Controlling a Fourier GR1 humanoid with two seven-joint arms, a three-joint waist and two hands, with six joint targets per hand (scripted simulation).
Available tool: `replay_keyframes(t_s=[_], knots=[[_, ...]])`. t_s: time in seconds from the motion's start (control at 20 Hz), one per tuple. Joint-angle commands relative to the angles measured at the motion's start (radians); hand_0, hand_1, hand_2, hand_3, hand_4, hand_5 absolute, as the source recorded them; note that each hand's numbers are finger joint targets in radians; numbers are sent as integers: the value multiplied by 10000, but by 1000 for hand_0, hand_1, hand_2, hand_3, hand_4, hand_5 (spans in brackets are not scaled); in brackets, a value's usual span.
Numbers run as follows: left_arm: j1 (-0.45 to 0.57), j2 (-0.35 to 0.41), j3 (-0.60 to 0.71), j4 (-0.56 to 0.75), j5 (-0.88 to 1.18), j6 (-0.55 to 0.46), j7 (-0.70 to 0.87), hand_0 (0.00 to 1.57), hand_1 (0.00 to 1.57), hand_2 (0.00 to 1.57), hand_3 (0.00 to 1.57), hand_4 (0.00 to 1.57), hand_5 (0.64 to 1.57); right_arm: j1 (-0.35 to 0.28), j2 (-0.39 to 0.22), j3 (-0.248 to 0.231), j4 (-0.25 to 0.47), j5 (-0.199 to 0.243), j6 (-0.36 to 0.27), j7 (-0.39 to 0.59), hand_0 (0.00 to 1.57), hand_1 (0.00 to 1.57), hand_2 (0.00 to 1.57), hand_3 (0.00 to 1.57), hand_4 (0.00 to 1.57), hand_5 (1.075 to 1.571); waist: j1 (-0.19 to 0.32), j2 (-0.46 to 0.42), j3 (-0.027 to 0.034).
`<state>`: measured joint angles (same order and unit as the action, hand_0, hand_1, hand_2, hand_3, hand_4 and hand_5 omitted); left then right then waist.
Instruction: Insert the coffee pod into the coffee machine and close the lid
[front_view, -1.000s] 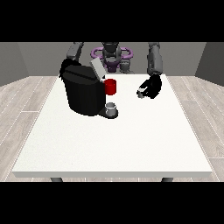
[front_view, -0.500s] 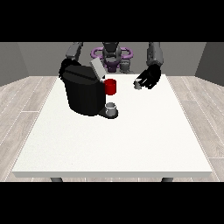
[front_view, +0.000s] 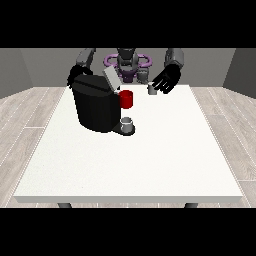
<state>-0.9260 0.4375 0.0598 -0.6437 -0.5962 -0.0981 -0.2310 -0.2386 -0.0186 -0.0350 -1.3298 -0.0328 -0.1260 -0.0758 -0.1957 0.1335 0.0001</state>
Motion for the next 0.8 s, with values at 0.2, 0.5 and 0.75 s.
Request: replay_keyframes(t_s=[0.2, 0.5, 0.75], knots=[[-1767, 20, 439, -176, 212, -532, 1154, 1272, 1272, 1307, 1244, 512, 1571, -726, 94, 64, 225, 247, -297, 110, 0, 0, 0, 0, 508, 1571, -299, 434, 2], [-2004, 881, 804, 235, 71, -330, 763, 1260, 1260, 1318, 1258, 490, 1571, -549, -35, 436, -851, 289, -56, 645, 0, 0, 0, 0, 514, 1571, -1231, 890, -4], [-2119, 360, 428, -12, -229, -293, 1062, 1262, 1262, 1313, 1244, 507, 1571, -1068, -372, -282, -487, 25, -137, 373, 0, 0, 0, 0, 520, 1571, -832, 843, 1]])
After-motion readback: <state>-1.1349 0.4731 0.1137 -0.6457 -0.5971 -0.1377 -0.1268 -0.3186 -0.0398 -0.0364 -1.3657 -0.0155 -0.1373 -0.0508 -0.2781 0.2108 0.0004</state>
